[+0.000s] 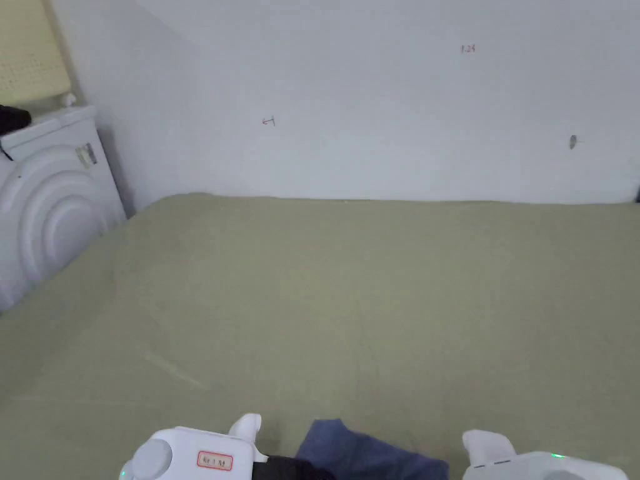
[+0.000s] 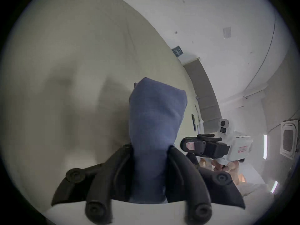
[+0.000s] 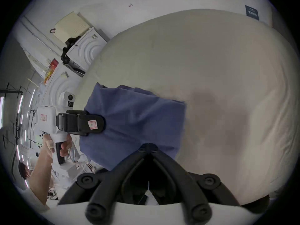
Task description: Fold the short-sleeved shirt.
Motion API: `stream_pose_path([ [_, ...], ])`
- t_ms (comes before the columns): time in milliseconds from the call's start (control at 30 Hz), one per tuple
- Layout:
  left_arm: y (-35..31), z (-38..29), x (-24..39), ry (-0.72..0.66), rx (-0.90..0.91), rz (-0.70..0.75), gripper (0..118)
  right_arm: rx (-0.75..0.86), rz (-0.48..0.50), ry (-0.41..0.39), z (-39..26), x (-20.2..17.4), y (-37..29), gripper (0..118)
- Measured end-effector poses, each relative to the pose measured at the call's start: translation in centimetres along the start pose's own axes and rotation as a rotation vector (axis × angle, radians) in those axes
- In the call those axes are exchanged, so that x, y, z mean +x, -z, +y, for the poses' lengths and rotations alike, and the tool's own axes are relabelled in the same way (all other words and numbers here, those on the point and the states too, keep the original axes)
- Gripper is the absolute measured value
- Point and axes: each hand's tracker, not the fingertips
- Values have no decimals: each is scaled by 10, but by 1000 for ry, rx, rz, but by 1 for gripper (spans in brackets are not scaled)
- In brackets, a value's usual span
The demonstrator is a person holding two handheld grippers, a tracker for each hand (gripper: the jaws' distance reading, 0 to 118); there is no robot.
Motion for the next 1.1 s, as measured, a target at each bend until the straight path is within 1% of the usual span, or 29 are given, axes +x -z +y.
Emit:
stream_pose_path([
  [67, -42, 16, -20, 14, 23, 95, 28, 11, -29, -13, 12, -32, 17, 0],
  [100, -64, 23, -32, 12, 31, 134, 28, 7, -80, -45, 19, -51, 27, 0],
  [133, -86, 28, -42, -6, 34, 172, 28, 3, -103, -50, 25, -71, 39, 0],
  [267, -162, 49, -86, -23, 61, 271, 28, -10, -76, -50, 47, -147, 92, 0],
  [300, -181, 54, -96, -17, 59, 281, 28, -16, -67, -36, 52, -169, 106, 0],
  [367, -214, 65, -117, -9, 41, 328, 28, -24, -65, -34, 59, -214, 134, 0],
  [433, -243, 77, -140, -23, 38, 379, 28, -25, -43, 1, 63, -253, 159, 0],
  [467, -256, 81, -149, -34, 30, 411, 28, -24, -37, 55, 63, -269, 170, 0],
  [500, -270, 84, -159, -40, 41, 427, 28, -35, -30, 92, 63, -287, 180, 0],
  [533, -280, 82, -162, -68, 52, 459, 28, -32, -9, 123, 63, -303, 192, 0],
  [567, -291, 82, -169, -80, 48, 460, 28, -36, -9, 137, 62, -317, 203, 0],
  [600, -299, 81, -176, -87, 76, 477, 28, -39, -16, 117, 61, -332, 213, 0],
  [633, -307, 81, -183, -85, 77, 485, 28, -48, -2, 118, 60, -345, 224, 0],
  [667, -307, 78, -181, -79, 71, 475, 28, -60, 27, 110, 58, -353, 231, 0],
  [767, -307, 75, -188, -82, 83, 487, 28, -77, 50, 103, 55, -371, 250, 0],
  [800, -311, 80, -204, -85, 87, 503, 33, -83, 55, 107, 54, -374, 253, 0],
  [833, -311, 82, -208, -92, 78, 578, 47, -98, 66, 105, 55, -375, 257, 0],
  [867, -310, 83, -206, -91, 78, 646, 69, -107, 78, 106, 55, -375, 258, 0],
  [900, -312, 85, -202, -82, 51, 733, 97, -126, 105, 77, 55, -374, 257, 0],
  [933, -326, 90, -208, -74, 62, 790, 104, -128, 120, 41, 55, -372, 254, 0],
  [967, -335, 93, -201, -78, 59, 821, 102, -126, 118, 6, 56, -370, 249, 0],
  [1000, -342, 94, -189, -82, 88, 870, 96, -112, 108, -20, 57, -366, 241, 0],
  [1033, -350, 96, -172, -83, 74, 925, 90, -86, 101, -15, 57, -360, 228, 0],
  [1067, -358, 94, -159, -61, 108, 910, 79, -65, 100, -19, 58, -353, 218, 0],
  [1100, -364, 91, -140, -42, 160, 903, 57, -42, 99, -30, 59, -344, 206, 0],
])
